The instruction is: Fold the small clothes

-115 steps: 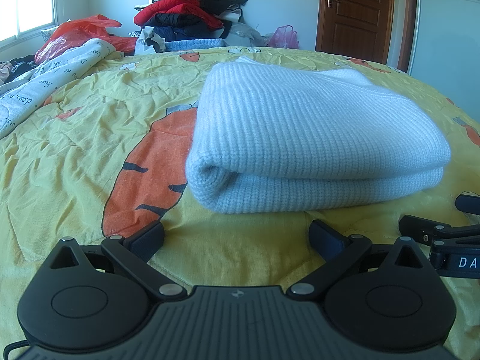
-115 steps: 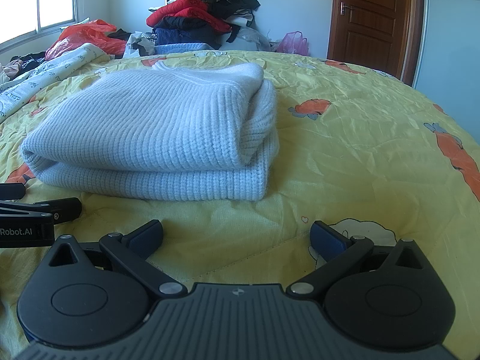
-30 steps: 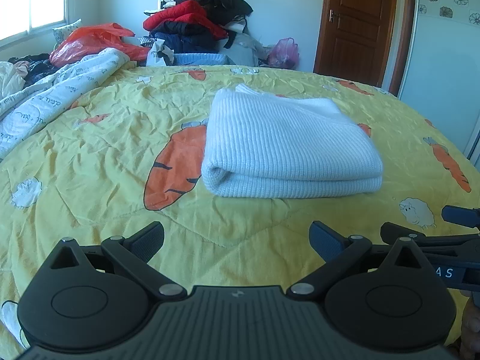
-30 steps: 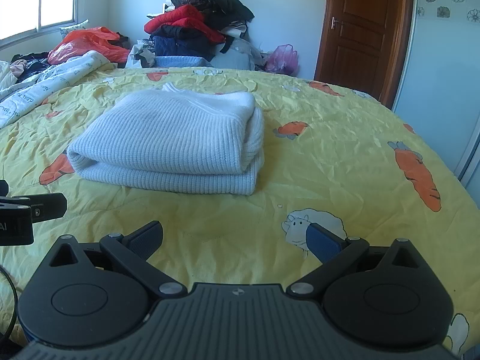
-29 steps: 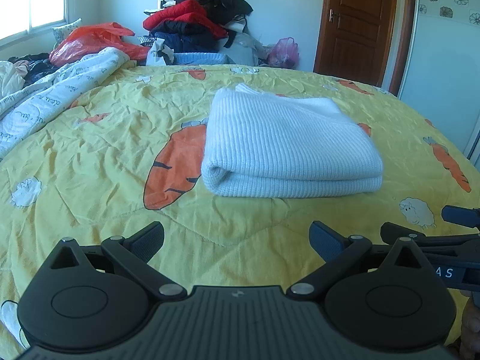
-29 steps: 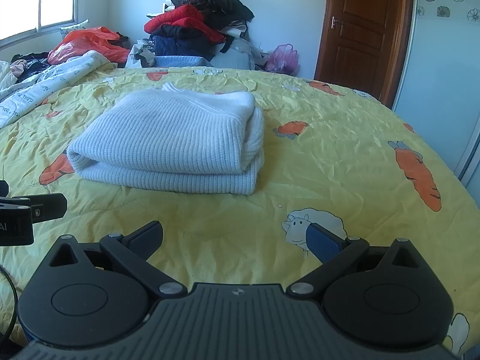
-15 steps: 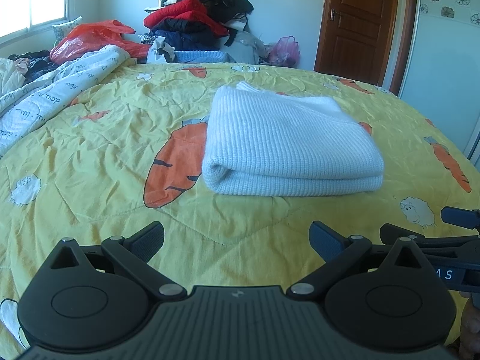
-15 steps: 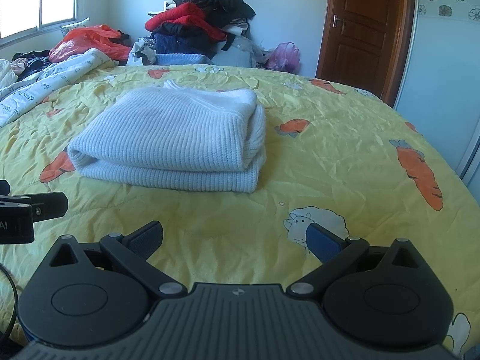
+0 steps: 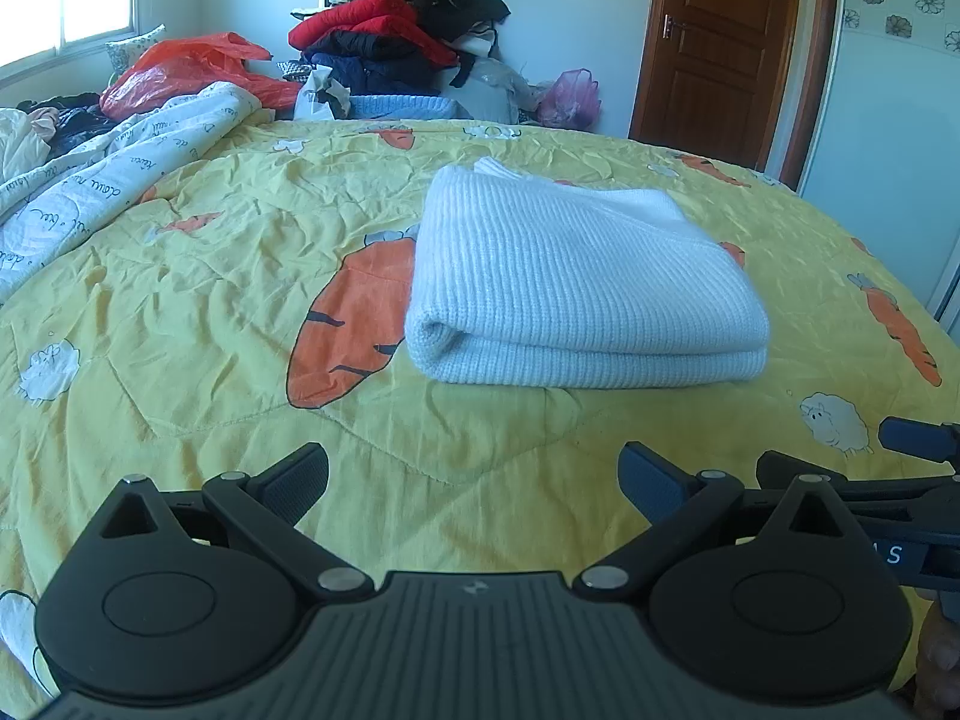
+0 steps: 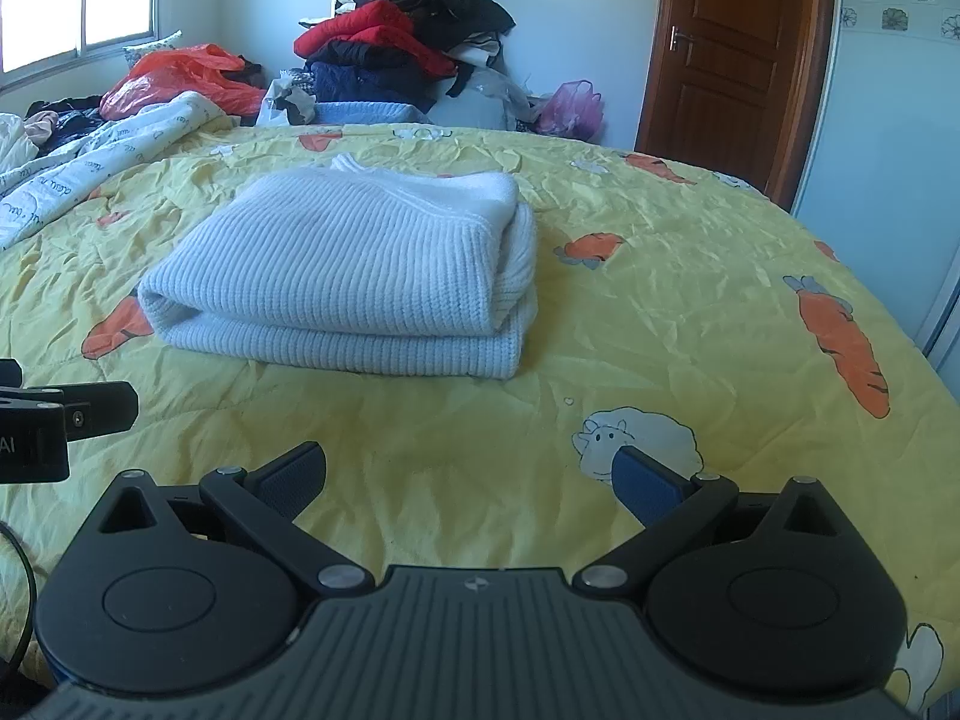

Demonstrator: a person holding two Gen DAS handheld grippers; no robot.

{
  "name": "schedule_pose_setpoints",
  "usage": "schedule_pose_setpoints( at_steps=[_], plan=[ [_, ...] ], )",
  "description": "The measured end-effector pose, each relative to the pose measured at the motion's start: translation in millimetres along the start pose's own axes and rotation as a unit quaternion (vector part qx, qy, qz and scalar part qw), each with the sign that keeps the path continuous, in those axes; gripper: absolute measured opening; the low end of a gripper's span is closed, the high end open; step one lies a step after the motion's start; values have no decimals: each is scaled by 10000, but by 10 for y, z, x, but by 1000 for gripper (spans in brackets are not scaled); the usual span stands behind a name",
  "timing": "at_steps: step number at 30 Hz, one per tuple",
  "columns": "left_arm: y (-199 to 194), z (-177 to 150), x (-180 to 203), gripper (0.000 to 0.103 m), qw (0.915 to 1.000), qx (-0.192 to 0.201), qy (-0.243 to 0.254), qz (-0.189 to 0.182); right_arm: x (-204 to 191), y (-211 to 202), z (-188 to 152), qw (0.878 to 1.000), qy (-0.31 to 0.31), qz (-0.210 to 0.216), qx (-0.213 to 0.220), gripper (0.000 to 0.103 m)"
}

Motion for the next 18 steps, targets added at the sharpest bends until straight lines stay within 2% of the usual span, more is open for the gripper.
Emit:
schedule_pose_setpoints(
  at_steps=[5,8,10,14,18],
  plan=[
    [-16,4,2,103,10000,71,7,-57,-10,-1,-5,10000,9,10,-13,103],
    [-63,16,-24,103,9995,244,-97,-165,9,10,-7,10000,-5,23,-23,103],
    [-74,28,-46,103,9992,354,-149,-97,8,10,-10,10000,-1,31,-26,103],
    [-55,40,-58,103,9993,314,-186,-39,15,11,-10,10000,-13,31,-27,103],
    [-66,29,5,103,9996,260,6,-108,20,15,-10,10000,-6,35,-33,103]
  ],
)
Point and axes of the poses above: each gripper's, at about its wrist camera, not at the fingertips, and y roughly the way its jaws point, x to its right, z to its top, the point moved 4 cm from there along y, roughly the way its jaws point, and after that the axes turned 13 degrees about -y, right-handed, at the moved point
